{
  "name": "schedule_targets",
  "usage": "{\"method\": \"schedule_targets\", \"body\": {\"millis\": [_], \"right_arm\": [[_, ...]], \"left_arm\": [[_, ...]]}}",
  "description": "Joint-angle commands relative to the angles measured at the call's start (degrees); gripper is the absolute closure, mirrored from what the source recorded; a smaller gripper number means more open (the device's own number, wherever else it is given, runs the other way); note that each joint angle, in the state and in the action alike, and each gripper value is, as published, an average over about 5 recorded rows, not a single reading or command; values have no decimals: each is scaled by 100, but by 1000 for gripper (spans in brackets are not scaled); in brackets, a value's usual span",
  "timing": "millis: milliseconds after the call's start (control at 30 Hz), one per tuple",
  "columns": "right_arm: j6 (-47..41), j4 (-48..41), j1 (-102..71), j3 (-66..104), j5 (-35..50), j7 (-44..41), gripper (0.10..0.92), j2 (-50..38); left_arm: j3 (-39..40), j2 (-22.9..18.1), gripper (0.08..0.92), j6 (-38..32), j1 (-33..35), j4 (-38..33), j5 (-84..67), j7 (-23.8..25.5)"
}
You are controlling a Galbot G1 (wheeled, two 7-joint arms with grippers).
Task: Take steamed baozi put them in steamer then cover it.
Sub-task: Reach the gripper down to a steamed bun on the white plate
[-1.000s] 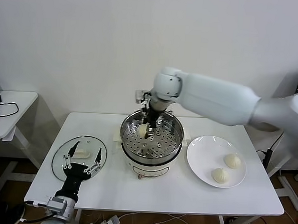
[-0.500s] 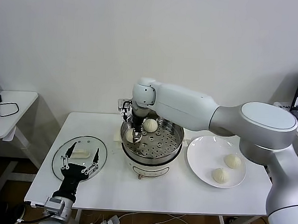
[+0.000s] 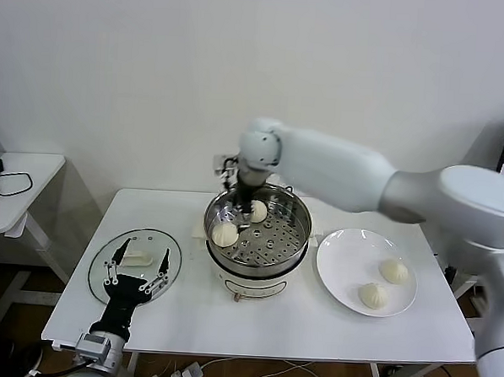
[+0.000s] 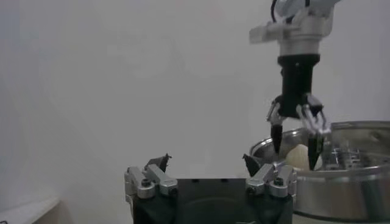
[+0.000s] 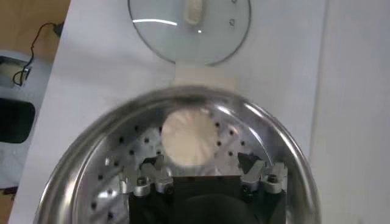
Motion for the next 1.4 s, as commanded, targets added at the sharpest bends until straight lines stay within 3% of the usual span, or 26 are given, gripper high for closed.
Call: {"method": "schedule_targets", "body": {"millis": [33, 233, 467, 867, 1400], "right_arm": [[413, 1456, 932, -105, 161, -579, 203, -2429], [1170, 1795, 610, -188, -566, -984, 203, -3766], [1899, 1496, -1035, 608, -1582, -1036, 203, -4379], [2139, 1125, -3288, 2160, -2708, -955, 203, -4245], [2065, 603, -3576, 2428, -2782, -485, 203, -3744]], "left_arm": [[87, 1, 177, 4, 16, -66, 18, -9], [125, -8, 177, -3, 42, -89, 62, -31], [143, -12, 177, -11, 53, -124, 109, -50], [161, -8, 177, -32, 75, -96, 134, -48], [201, -21, 177, -48, 40, -15, 149, -55]]}}
